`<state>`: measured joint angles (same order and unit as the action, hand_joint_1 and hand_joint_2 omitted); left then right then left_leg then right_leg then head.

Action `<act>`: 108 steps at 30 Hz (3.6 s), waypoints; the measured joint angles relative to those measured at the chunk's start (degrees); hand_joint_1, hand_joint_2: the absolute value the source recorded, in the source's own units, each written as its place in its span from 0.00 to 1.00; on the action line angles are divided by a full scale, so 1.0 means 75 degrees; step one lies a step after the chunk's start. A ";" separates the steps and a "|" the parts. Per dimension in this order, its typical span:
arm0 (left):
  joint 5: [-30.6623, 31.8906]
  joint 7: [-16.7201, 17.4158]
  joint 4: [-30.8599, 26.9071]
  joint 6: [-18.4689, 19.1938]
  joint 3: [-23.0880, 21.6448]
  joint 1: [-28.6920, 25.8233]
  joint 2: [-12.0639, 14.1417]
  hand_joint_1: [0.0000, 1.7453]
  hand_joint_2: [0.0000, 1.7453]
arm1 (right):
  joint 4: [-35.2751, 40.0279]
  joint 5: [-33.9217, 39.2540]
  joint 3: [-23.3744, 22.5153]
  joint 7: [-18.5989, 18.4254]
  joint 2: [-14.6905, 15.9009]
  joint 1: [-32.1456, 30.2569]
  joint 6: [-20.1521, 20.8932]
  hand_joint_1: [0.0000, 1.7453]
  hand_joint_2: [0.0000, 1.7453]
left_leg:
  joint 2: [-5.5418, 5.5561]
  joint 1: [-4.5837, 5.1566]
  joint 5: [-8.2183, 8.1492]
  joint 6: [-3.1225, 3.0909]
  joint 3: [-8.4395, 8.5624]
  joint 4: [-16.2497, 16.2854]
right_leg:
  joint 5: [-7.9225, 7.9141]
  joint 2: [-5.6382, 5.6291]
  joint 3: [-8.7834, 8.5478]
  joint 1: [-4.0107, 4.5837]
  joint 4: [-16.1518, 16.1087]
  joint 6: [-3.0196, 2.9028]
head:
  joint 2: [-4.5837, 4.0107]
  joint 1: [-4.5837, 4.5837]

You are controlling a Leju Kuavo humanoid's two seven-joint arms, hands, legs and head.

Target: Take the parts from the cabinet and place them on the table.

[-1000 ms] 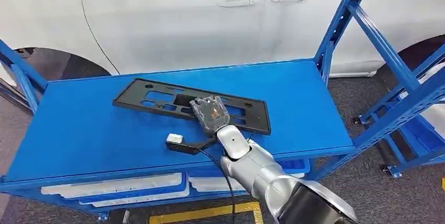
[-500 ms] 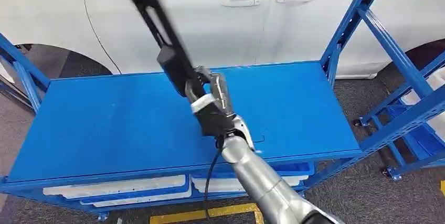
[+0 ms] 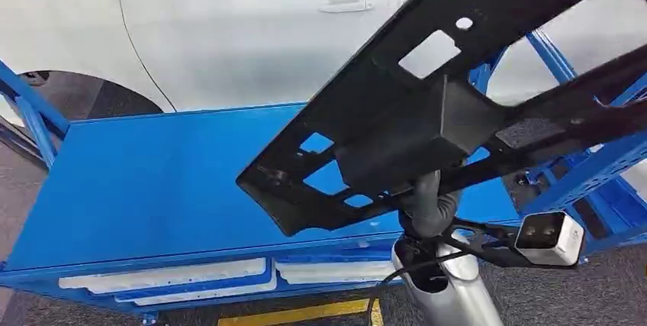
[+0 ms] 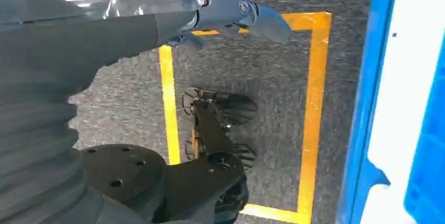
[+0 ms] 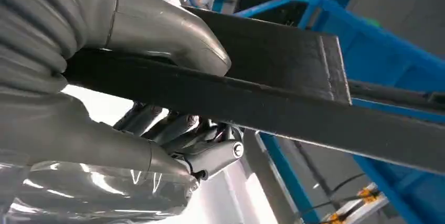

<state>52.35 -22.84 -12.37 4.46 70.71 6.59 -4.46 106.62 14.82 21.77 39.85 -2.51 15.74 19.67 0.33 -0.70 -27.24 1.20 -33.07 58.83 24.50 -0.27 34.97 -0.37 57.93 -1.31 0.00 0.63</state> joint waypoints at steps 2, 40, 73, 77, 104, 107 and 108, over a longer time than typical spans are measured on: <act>0.0003 0.0058 0.0000 0.0000 0.0000 -0.0025 0.0003 0.00 1.00 | 0.0096 0.0003 -0.0026 0.0003 0.0029 -0.0023 0.0055 1.00 1.00 | -0.0002 -0.0018 -0.0668 0.0056 -0.0326 0.0911 | -0.0035 0.0016 0.0047 0.0001 0.0000 -0.0061 | 0.0000 0.0038; -0.0038 0.0696 -0.0003 -0.0251 0.0111 -0.0154 0.0262 0.00 1.00 | 0.0524 -0.0574 -0.0370 0.0000 0.0548 -0.0431 0.0224 1.00 1.00 | -0.0054 0.0048 -0.0238 -0.0084 0.0650 0.0231 | -0.0289 0.0044 0.0374 0.0052 0.0079 -0.0052 | 0.0000 0.0009; -0.0003 0.0714 -0.0009 -0.0216 0.0111 -0.0085 0.0329 0.00 1.00 | 0.0393 -0.0353 -0.0055 -0.0006 0.0740 -0.0168 -0.0187 1.00 1.00 | -0.0074 0.0161 -0.0398 -0.0206 0.0896 -0.0331 | -0.0399 0.0080 0.0323 0.0031 0.0051 0.0058 | 0.0000 -0.0050; -0.0012 0.0717 -0.0009 -0.0257 0.0114 -0.0085 0.0315 0.00 1.00 | 0.0405 -0.0376 -0.0073 0.0000 0.0833 -0.0212 -0.0207 1.00 1.00 | -0.0118 0.0112 -0.0050 -0.0361 0.0759 -0.0589 | -0.0194 0.0045 0.0454 0.0010 0.0170 0.0232 | 0.0000 0.0014; 0.0000 0.0702 -0.0006 -0.0321 0.0119 -0.0166 0.0326 0.00 1.00 | 0.1232 -0.1413 -0.0131 0.0003 0.0979 -0.0430 -0.0601 1.00 1.00 | 0.0373 0.0113 0.0070 -0.0170 0.0435 -0.0318 | 0.0085 -0.0618 -0.0235 -0.0022 -0.0018 0.0051 | 0.0000 0.0017; 0.0107 0.0679 -0.0006 -0.0457 0.0114 -0.0122 0.0335 0.00 1.00 | 0.1339 -0.1399 -0.0114 -0.0003 0.1139 -0.0461 -0.0840 1.00 1.00 | 0.0117 0.0040 0.0198 -0.0252 0.0482 -0.0523 | 0.0159 -0.0504 -0.0161 0.0007 0.0082 0.0161 | 0.0000 0.0015; 0.0157 0.0682 -0.0006 -0.0533 0.0108 -0.0132 0.0332 0.00 1.00 | 0.1436 -0.1462 -0.0105 0.0000 0.1197 -0.0469 -0.0935 1.00 1.00 | 0.0061 0.0035 0.0215 -0.0290 0.0465 -0.0540 | 0.0462 -0.0252 0.0042 0.0025 0.0485 0.0183 | 0.0000 -0.0041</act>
<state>53.53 -17.73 -12.41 0.46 71.52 5.60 -1.97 117.39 3.85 20.98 39.84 6.47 12.22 12.66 0.79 -0.43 -25.63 -0.98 -29.58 54.78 27.97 -2.16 35.28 -0.19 61.56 0.07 0.00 0.33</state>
